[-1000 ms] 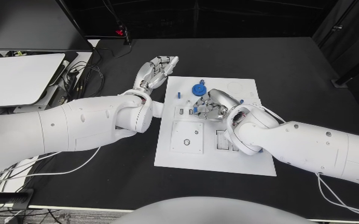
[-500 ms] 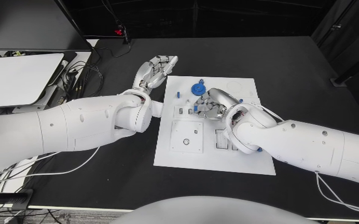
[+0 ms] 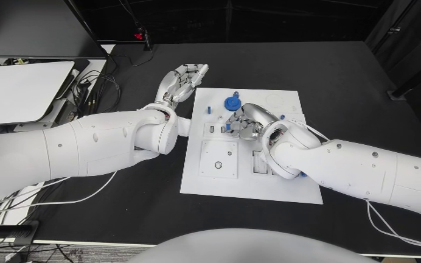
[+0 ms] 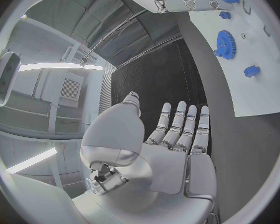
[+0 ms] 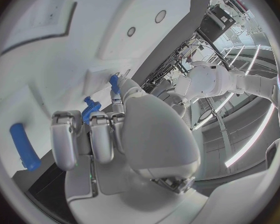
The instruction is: Assemble the parts on the task board
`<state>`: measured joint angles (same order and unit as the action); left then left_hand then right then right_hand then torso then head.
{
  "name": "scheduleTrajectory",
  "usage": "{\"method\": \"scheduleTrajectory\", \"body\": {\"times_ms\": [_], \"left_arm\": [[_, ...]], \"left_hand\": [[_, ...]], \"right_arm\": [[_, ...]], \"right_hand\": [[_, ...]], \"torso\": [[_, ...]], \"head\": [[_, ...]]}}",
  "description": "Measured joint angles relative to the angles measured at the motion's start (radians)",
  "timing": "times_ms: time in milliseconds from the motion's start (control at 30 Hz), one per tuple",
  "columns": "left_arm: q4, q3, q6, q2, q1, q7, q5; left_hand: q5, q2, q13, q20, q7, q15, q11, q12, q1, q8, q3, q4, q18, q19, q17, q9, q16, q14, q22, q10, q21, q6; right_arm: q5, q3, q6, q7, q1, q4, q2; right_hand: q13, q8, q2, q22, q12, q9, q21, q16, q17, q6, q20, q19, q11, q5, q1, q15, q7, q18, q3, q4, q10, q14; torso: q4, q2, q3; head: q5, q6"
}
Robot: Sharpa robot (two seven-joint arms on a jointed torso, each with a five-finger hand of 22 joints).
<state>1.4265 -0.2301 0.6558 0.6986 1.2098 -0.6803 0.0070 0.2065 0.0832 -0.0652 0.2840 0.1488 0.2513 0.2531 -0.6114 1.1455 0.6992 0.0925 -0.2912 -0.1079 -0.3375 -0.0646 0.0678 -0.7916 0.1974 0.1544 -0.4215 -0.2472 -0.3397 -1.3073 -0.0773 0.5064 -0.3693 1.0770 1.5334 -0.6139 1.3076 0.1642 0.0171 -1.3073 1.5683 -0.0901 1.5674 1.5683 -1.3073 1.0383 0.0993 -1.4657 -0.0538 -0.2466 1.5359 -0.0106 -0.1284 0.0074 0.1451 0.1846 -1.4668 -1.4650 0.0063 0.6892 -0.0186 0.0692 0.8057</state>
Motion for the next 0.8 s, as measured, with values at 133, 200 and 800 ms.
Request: {"method": "scheduleTrajectory", "body": {"times_ms": [133, 200, 800], "left_arm": [[0.0, 0.0, 0.0, 0.001, 0.0, 0.0, 0.0], [0.001, 0.0, 0.0, 0.001, 0.0, 0.0, 0.0], [0.0, 0.0, -0.001, 0.002, 0.0, 0.0, 0.0]], "left_hand": [[0.0, 0.0, 0.0, 0.0, 0.0, 0.0, 0.0, 0.0, 0.0, 0.0, 0.0, 0.0, 0.0, 0.0, 0.0, 0.0, 0.0, 0.0, 0.0, 0.0, 0.0, 0.0], [0.0, 0.0, 0.0, 0.0, 0.0, 0.0, 0.0, 0.0, 0.0, 0.0, 0.0, 0.0, 0.0, 0.0, 0.0, 0.0, 0.0, 0.0, 0.0, 0.0, 0.0, 0.0], [0.0, 0.0, 0.0, 0.0, 0.0, 0.003, 0.0, 0.0, 0.0, 0.0, 0.0, 0.0, 0.0, 0.0, 0.0, 0.0, 0.0, 0.003, 0.0, 0.0, 0.0, 0.0]], "right_arm": [[0.0, 0.0, -0.003, -0.004, 0.0, -0.002, 0.001], [0.0, 0.0, -0.004, -0.005, -0.001, -0.002, 0.001], [-0.008, 0.0, -0.014, -0.017, -0.001, -0.002, 0.003]], "right_hand": [[0.0, -0.002, 0.0, 0.0, 0.0, 0.0, 0.0, 0.0, 0.0, 0.001, 0.001, -0.001, 0.0, 0.0, 0.0, 0.0, -0.001, 0.0, 0.0, 0.0, 0.0, 0.0], [0.0, -0.002, 0.0, 0.0, 0.0, 0.0, 0.0, 0.0, 0.0, 0.002, 0.001, -0.001, 0.0, 0.0, 0.0, 0.0, -0.002, 0.0, 0.0, 0.0, 0.0, 0.0], [0.0, -0.081, 0.04, 0.0, 0.0, 0.024, 0.0, 0.0, -0.001, -0.07, 0.015, 0.0, -0.014, 0.024, -0.04, 0.014, -0.009, 0.0, -0.018, -0.021, 0.0, 0.0]], "torso": [[-0.0002, 0.0, 0.0001], [-0.0002, 0.0, -0.0001], [-0.0002, 0.0, -0.0005]], "head": [[-0.001, 0.0], [-0.001, 0.0], [-0.002, -0.003]]}}
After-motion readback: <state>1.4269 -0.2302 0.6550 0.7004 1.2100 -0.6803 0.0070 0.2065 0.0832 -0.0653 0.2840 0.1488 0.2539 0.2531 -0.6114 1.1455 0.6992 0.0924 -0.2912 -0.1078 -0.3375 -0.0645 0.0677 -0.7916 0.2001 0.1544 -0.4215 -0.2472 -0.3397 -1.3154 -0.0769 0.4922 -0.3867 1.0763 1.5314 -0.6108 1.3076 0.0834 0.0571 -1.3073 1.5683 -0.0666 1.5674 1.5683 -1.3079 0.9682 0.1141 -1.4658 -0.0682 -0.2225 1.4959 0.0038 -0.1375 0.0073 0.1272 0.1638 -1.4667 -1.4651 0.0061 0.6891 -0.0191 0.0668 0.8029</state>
